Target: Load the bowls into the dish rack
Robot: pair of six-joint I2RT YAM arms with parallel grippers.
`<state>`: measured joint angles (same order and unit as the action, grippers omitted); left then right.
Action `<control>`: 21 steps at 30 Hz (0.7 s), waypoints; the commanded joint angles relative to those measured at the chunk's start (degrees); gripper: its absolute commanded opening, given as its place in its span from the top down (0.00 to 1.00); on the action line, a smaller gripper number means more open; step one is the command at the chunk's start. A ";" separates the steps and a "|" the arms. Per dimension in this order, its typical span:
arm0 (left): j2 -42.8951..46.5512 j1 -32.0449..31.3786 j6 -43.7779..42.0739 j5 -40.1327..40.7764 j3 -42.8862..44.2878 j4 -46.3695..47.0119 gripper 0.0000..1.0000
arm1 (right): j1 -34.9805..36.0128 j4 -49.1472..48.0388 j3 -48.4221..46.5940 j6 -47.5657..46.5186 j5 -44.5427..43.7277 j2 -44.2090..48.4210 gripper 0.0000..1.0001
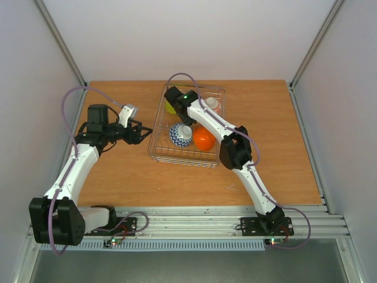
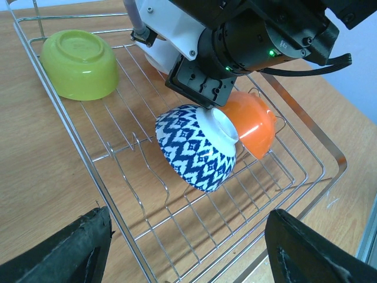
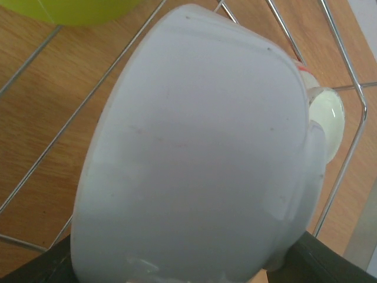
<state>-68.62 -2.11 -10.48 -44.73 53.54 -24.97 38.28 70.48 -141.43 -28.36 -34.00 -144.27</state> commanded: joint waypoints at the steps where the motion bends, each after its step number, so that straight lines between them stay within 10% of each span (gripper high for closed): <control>1: 0.33 0.01 0.07 -0.18 -0.36 2.74 0.28 | -1.14 4.21 -0.05 0.37 -2.80 -1.26 0.97; 13: 0.51 0.00 -0.07 -0.01 -0.36 2.74 0.28 | -1.24 2.08 1.81 1.79 1.15 1.14 0.03; 21: 0.64 0.00 -0.23 -0.05 -0.45 2.74 0.28 | -1.24 -1.71 4.66 1.50 7.82 5.58 0.01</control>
<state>-68.62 -2.11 -10.50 -44.69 53.54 -24.95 35.94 70.19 -137.23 -27.16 -31.35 -142.50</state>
